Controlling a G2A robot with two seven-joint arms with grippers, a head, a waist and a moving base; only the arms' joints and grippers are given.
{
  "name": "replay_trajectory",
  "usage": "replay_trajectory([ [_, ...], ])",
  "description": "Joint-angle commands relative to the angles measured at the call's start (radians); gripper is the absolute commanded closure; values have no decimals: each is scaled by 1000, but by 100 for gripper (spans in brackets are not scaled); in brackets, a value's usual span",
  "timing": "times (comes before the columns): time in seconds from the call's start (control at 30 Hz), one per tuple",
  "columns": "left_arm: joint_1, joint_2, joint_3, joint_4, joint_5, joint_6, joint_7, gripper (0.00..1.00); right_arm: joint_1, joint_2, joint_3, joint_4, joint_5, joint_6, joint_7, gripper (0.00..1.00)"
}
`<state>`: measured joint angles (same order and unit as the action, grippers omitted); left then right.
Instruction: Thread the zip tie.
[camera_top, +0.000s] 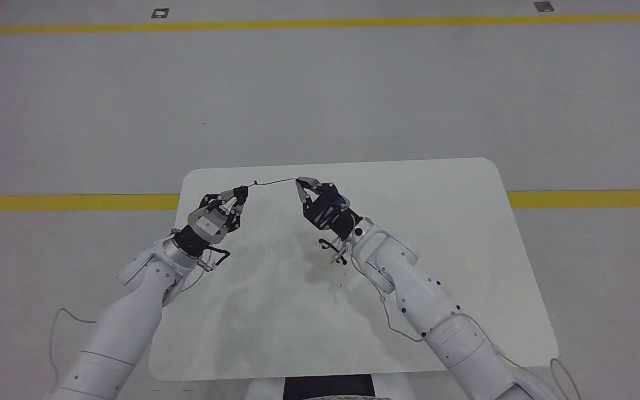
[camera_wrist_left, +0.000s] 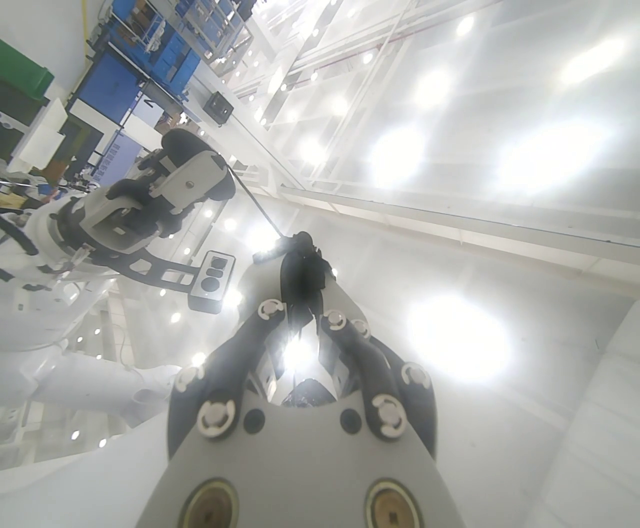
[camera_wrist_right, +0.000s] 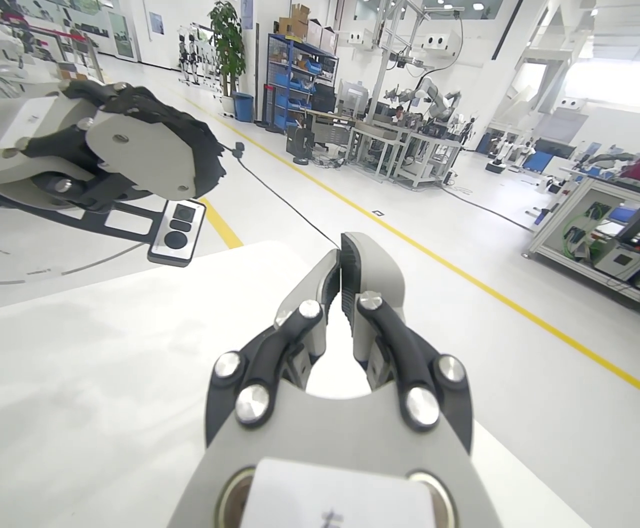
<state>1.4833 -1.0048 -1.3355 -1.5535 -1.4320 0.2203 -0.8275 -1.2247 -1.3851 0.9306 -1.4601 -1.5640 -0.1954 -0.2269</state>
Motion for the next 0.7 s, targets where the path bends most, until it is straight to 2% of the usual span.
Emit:
replay_trajectory([
  [0.0,0,0,0,0,0,0,0,100,-6,2,12,-2,1,4,6,0],
  [0.2,0,0,0,0,0,0,0,100,-52,17,81,-25,6,17,22,0],
  [0.33,0,0,0,0,0,0,0,100,-102,32,135,-58,25,-16,47,0],
  [0.67,0,0,0,0,0,0,0,100,-102,32,135,-58,25,-16,47,0],
])
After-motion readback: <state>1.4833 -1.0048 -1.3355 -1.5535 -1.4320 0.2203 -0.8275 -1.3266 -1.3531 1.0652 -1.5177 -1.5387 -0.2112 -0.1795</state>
